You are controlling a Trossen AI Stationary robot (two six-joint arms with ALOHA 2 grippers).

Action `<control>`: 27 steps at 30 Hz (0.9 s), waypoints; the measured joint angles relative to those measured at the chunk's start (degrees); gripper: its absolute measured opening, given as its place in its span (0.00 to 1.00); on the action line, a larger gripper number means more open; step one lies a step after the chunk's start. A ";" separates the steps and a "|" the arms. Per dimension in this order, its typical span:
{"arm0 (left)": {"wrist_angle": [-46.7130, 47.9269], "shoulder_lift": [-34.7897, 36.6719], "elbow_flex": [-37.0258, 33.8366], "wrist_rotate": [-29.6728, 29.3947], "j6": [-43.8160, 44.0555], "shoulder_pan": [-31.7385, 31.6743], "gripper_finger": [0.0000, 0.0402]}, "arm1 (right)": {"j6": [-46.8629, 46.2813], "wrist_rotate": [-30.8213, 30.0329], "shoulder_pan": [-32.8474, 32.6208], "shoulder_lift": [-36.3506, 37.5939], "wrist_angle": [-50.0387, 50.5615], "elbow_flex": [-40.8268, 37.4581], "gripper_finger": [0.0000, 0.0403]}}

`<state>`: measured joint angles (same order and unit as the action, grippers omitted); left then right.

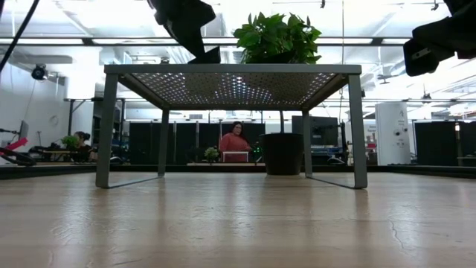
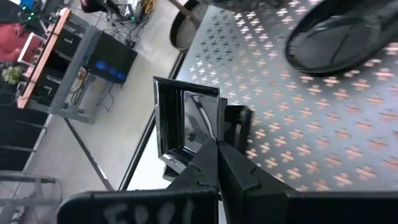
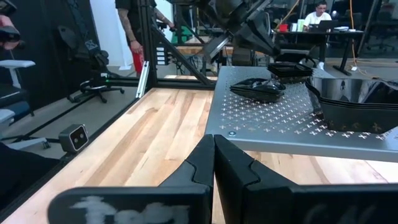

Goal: Pick & Place Mini shaped plates
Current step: Stack the black square plate on the black square plates on the shelf

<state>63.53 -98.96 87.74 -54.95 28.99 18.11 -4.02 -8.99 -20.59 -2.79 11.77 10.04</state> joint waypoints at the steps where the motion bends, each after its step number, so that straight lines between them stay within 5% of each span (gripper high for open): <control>1: 0.13 0.00 0.00 -0.13 0.21 -0.18 0.00 | 0.06 0.00 0.01 0.01 0.00 0.00 0.02; 27: 2.75 0.00 0.02 1.32 2.97 -0.85 0.00 | -0.03 0.02 0.01 0.02 0.00 0.00 0.02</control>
<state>66.28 -98.96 87.77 -53.63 31.96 17.26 -4.05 -8.97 -20.58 -2.77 11.77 10.04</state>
